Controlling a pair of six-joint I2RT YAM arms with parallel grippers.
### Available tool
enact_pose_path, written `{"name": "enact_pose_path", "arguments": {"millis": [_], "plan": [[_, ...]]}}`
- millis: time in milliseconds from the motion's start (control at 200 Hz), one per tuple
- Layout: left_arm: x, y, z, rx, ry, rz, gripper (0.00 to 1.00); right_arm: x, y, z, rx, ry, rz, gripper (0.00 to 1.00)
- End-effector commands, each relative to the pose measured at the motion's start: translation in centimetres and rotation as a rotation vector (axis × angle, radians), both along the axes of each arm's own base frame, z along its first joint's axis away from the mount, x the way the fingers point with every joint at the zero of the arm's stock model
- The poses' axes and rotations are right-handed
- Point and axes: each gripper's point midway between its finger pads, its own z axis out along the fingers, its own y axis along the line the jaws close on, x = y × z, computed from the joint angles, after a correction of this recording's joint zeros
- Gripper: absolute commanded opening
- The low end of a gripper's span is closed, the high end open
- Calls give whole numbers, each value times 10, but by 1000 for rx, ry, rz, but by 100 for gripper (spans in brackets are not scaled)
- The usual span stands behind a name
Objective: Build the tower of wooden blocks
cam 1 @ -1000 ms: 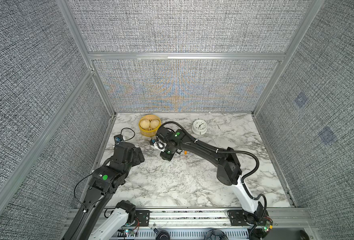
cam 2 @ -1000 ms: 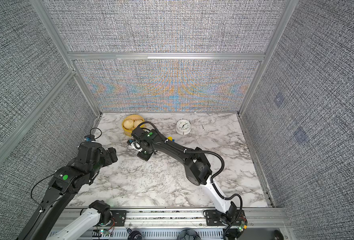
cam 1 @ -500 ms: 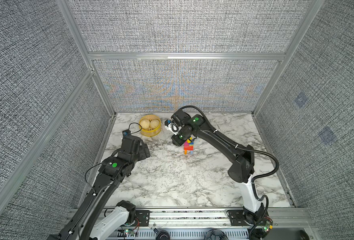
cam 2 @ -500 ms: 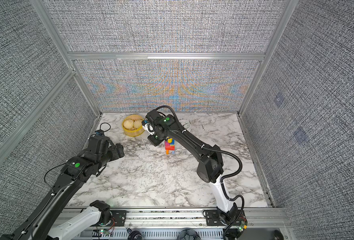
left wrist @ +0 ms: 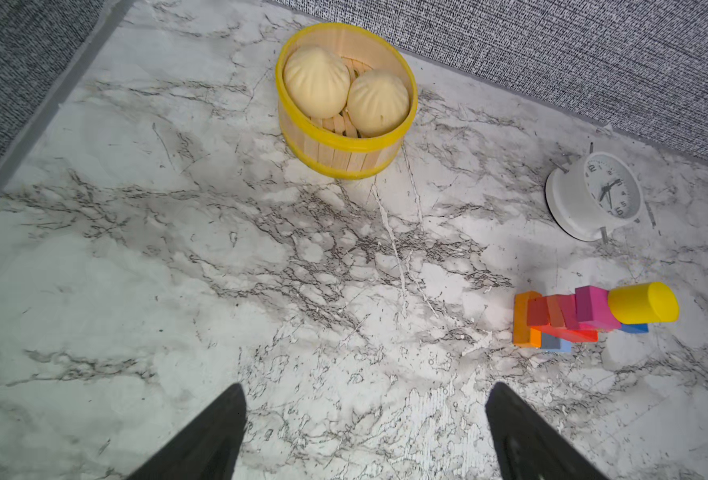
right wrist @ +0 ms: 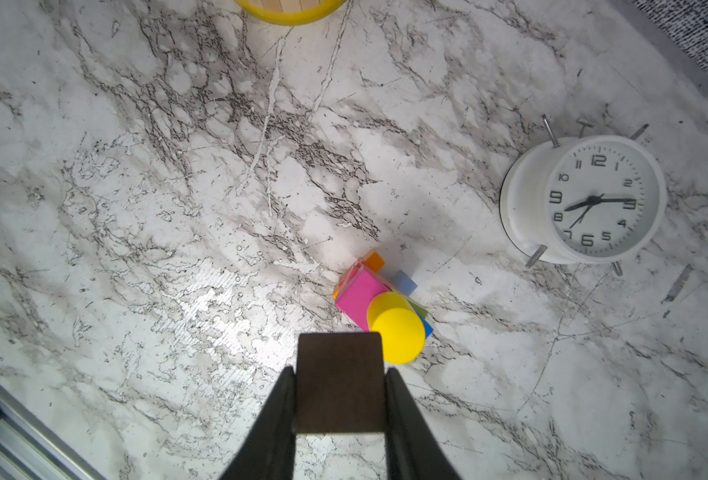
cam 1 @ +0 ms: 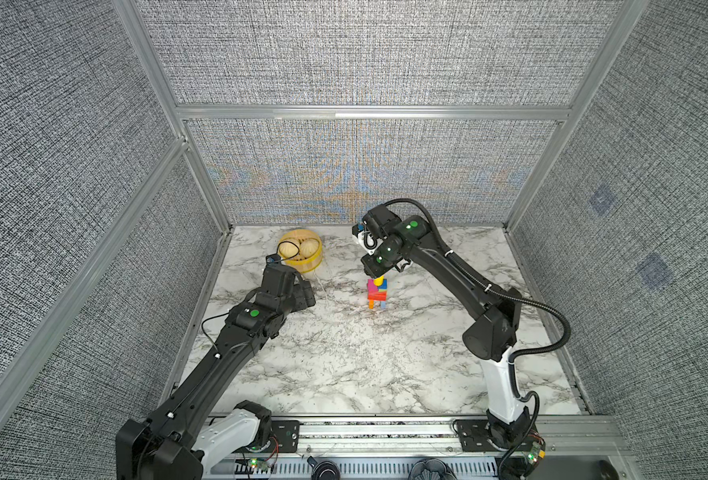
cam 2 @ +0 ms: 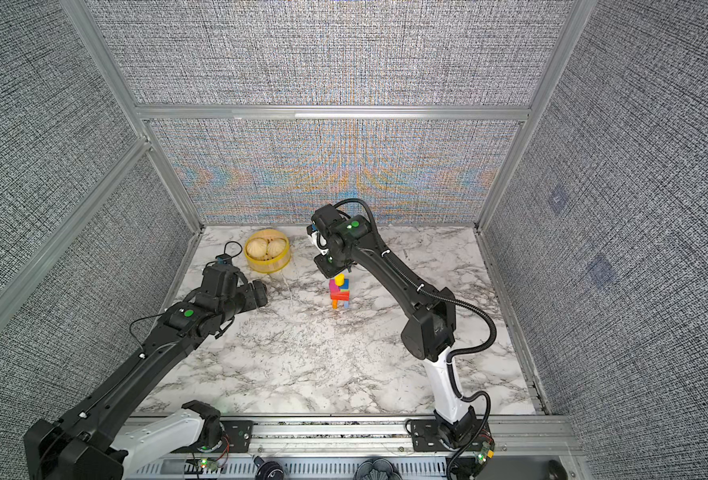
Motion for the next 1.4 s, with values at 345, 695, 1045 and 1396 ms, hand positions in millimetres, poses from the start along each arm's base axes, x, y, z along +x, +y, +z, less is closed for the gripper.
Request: {"name": "enact_pose_path", "arguments": {"millis": [345,695,1045,1396], "plan": [[30,-24,-30,-57,32,-25,92,15,-22,-12,-37,40,-87,26],[36,-27,-49,-33,125,-2,92,16,-23,-23,-54,65,-84,26],[36,-26,-54,-27,138,-1,92,17,-21,-31,-54,83,-79,26],[35,-25,-56,-20,146,1,92,19,-23,-38,-65,95,-85,26]]}}
